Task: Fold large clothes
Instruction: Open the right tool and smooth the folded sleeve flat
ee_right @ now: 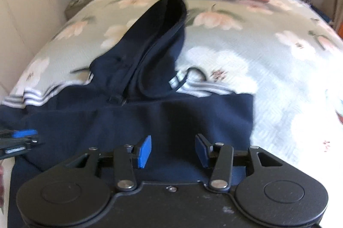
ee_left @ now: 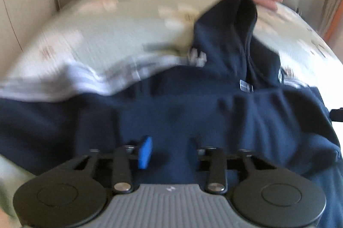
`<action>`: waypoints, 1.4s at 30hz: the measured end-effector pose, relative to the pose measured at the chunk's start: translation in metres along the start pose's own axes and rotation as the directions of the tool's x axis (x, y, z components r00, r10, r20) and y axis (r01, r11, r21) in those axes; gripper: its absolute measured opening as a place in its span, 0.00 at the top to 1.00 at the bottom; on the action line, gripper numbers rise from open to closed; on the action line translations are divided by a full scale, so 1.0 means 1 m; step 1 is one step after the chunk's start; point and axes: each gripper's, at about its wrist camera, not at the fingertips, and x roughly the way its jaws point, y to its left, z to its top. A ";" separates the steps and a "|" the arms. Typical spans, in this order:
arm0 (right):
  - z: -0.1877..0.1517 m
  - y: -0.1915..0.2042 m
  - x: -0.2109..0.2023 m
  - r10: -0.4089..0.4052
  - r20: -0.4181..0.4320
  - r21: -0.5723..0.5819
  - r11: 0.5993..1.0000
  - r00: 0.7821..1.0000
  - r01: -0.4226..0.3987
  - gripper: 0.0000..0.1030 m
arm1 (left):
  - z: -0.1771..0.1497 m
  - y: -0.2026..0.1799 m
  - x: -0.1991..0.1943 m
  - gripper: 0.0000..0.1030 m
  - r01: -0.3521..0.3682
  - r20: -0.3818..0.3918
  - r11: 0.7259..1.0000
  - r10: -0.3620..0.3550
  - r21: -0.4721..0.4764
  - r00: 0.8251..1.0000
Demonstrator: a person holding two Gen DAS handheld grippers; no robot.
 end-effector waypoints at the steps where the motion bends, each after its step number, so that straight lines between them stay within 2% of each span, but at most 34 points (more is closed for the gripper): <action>1: -0.006 0.003 0.011 -0.003 -0.028 -0.017 1.000 1.000 0.003 0.50 | -0.004 0.003 0.009 0.68 0.009 -0.021 1.000 -0.010 -0.018 1.000; 2: -0.018 0.005 0.025 -0.020 -0.072 -0.033 0.999 0.997 0.018 0.62 | -0.010 0.006 0.012 0.69 0.005 -0.012 1.000 -0.005 -0.022 1.000; 4: -0.048 0.001 0.044 -0.042 -0.177 -0.038 0.999 0.983 0.036 0.78 | -0.014 0.011 0.009 0.72 0.012 0.010 1.000 -0.012 -0.023 1.000; 5: -0.063 -0.003 0.041 -0.033 -0.168 -0.024 0.999 0.985 0.029 0.78 | -0.015 0.015 0.007 0.74 0.013 0.009 0.999 -0.013 -0.032 1.000; 6: -0.074 -0.008 0.031 -0.022 -0.132 -0.016 1.000 0.991 0.020 0.78 | -0.015 0.021 0.006 0.75 0.012 0.009 0.999 -0.012 -0.044 1.000; 9: -0.093 -0.020 0.014 -0.026 -0.225 -0.016 1.000 0.974 0.023 0.78 | -0.018 0.036 -0.008 0.75 0.000 0.010 0.998 0.001 -0.063 1.000; 11: -0.088 -0.028 0.000 -0.019 -0.229 -0.011 1.000 0.973 0.017 0.78 | -0.018 0.037 -0.015 0.76 -0.001 0.016 0.999 0.001 -0.049 1.000; 12: -0.079 -0.030 -0.008 -0.027 -0.191 -0.018 1.000 0.981 0.024 0.78 | -0.019 0.035 -0.020 0.74 0.004 0.024 0.999 -0.003 -0.040 1.000; 14: -0.050 -0.028 -0.017 -0.050 -0.064 -0.033 0.998 0.997 0.048 0.76 | -0.019 0.029 -0.023 0.72 0.021 0.036 0.999 -0.020 -0.027 0.999; 15: -0.035 -0.026 -0.016 -0.060 -0.011 -0.035 0.998 0.998 0.060 0.71 | -0.021 0.025 -0.023 0.71 0.036 0.037 0.999 -0.035 -0.024 0.999; 16: -0.018 -0.023 -0.007 -0.073 0.027 -0.033 0.997 0.997 0.074 0.54 | -0.022 0.022 -0.021 0.71 0.043 0.031 0.999 -0.042 -0.023 0.999; 17: -0.006 -0.020 0.005 -0.085 0.039 -0.029 0.996 0.996 0.086 0.53 | -0.023 0.018 -0.015 0.71 0.035 0.018 0.999 -0.034 -0.022 0.999; 18: 0.004 -0.019 0.020 -0.101 0.035 -0.019 0.995 0.994 0.101 0.54 | -0.025 0.016 -0.010 0.71 0.017 0.009 1.000 -0.017 -0.019 1.000; 20: 0.014 -0.019 0.051 -0.148 -0.045 0.016 0.989 0.988 0.149 0.55 | -0.029 0.014 -0.004 0.71 0.008 0.007 1.000 -0.008 -0.021 1.000; 23: 0.002 -0.024 0.079 -0.157 -0.161 0.044 0.985 0.974 0.166 0.54 | -0.031 0.020 -0.004 0.71 0.032 0.017 0.999 -0.031 -0.037 0.999; 25: -0.011 -0.022 0.073 -0.169 -0.121 0.020 0.985 0.978 0.173 0.54 | -0.030 0.027 -0.009 0.72 0.046 0.019 0.997 -0.045 -0.064 0.999; 28: -0.008 -0.020 0.070 -0.175 -0.145 0.009 0.984 0.974 0.178 0.54 | -0.032 0.044 -0.029 0.72 0.052 0.058 0.992 -0.045 -0.115 0.997; 30: -0.009 -0.010 0.054 -0.151 -0.148 0.026 0.987 0.977 0.157 0.53 | -0.033 0.060 -0.044 0.71 0.071 0.074 0.982 -0.058 -0.174 0.996; 33: -0.020 0.020 0.023 -0.099 -0.119 -0.013 0.995 0.988 0.098 0.53 | -0.035 0.087 -0.068 0.70 -0.013 0.091 0.979 0.032 -0.205 0.995; 36: -0.036 0.060 0.010 -0.060 -0.139 -0.081 0.995 0.988 0.049 0.43 | -0.035 0.124 -0.089 0.66 -0.079 0.100 0.966 0.107 -0.247 0.989; 39: -0.049 0.095 0.008 -0.045 -0.163 -0.144 0.989 0.986 0.022 0.43 | -0.034 0.172 -0.101 0.65 -0.148 0.088 0.939 0.183 -0.311 0.979; 42: -0.054 0.122 0.012 -0.042 -0.181 -0.175 0.985 0.983 0.010 0.43 | -0.031 0.226 -0.107 0.59 -0.214 0.069 0.898 0.259 -0.384 0.963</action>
